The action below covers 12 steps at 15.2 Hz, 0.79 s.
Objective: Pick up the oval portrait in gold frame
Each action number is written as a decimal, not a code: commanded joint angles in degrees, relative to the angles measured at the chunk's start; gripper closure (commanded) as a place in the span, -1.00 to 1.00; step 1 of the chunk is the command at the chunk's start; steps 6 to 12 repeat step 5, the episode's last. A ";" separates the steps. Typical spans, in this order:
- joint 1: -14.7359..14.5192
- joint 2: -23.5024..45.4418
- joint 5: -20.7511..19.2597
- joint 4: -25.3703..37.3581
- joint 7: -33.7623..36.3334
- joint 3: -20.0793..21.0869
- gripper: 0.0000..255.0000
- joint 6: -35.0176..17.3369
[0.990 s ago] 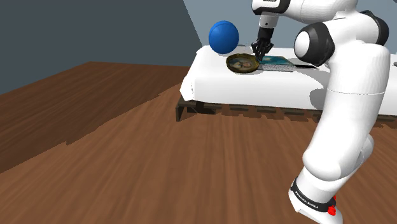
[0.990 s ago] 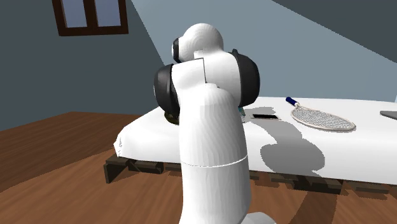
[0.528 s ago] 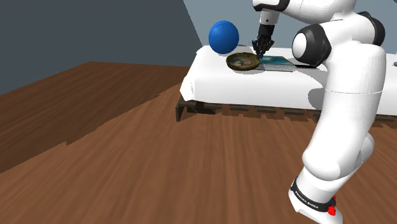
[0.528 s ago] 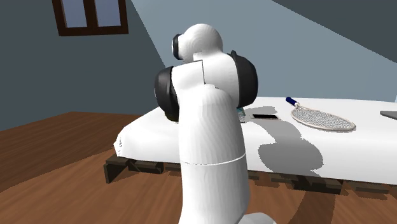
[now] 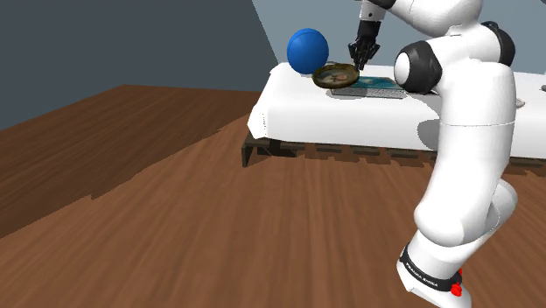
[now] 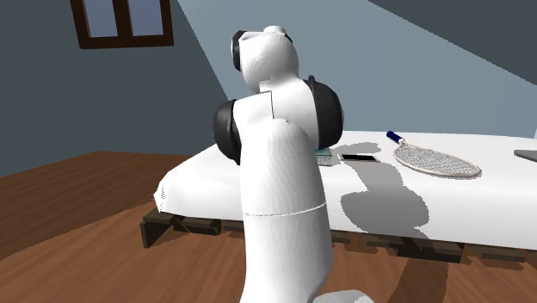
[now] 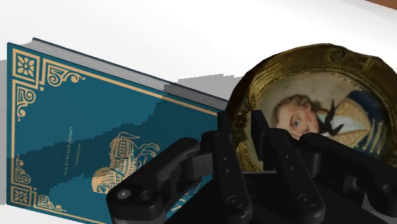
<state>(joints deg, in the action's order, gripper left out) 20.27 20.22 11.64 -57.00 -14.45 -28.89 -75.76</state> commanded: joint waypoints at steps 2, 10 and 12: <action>2.12 3.00 1.69 7.12 -0.18 0.09 1.00 4.27; 3.25 4.51 2.53 10.59 -0.15 0.26 1.00 6.24; 3.25 4.51 2.53 10.59 -0.15 0.26 1.00 6.24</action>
